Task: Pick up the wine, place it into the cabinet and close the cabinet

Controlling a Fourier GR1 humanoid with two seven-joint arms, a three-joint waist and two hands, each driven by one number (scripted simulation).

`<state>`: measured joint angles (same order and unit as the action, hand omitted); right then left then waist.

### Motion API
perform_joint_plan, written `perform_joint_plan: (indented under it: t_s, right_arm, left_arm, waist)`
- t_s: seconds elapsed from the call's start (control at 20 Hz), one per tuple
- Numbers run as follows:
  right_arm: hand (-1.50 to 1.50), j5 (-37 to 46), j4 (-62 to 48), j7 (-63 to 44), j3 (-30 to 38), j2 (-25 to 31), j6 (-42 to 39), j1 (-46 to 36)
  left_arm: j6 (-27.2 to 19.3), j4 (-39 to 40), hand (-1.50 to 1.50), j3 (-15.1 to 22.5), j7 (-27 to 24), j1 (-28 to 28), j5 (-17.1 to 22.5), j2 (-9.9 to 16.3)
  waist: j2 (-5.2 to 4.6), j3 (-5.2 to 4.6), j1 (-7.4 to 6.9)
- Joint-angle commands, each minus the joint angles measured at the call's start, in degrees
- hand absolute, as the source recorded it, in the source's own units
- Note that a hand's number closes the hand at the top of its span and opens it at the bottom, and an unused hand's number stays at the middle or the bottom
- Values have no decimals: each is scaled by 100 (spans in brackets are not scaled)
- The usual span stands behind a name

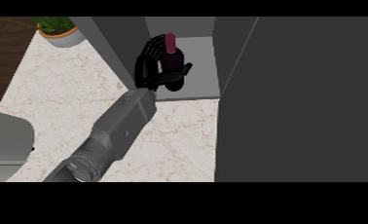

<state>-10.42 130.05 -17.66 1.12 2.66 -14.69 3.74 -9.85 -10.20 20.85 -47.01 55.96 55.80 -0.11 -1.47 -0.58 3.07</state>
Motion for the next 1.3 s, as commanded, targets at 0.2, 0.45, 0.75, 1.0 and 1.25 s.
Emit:
perform_joint_plan:
  t_s: [0.2, 0.45, 0.75, 1.0, 1.25]
  right_arm:
    - [-150, -82, 146, -135, 175, 117, -8, 96]
    - [-150, -94, 347, -139, 99, 92, -62, 297]
    - [-150, -28, 458, -284, 138, 81, 63, 270]
    - [-150, 459, 325, -402, -339, -217, 390, -67]
    - [-150, 373, 382, -173, -302, -188, 204, 286]
  left_arm:
    - [250, -337, -150, -62, -516, -265, -167, 197]
    - [-57, -768, -150, 112, -506, -703, -253, 217]
    - [-499, -2049, -150, 536, 51, -971, -531, 421]
    - [-441, -3785, -150, 1135, 1040, -1803, -845, 816]
    - [-883, -5957, -150, 1526, 1381, -3061, -1017, 1474]
  waist:
    - [141, 56, -243]
    - [202, 60, -378]
    - [228, 62, -451]
    - [216, 60, -481]
    - [224, 65, -492]
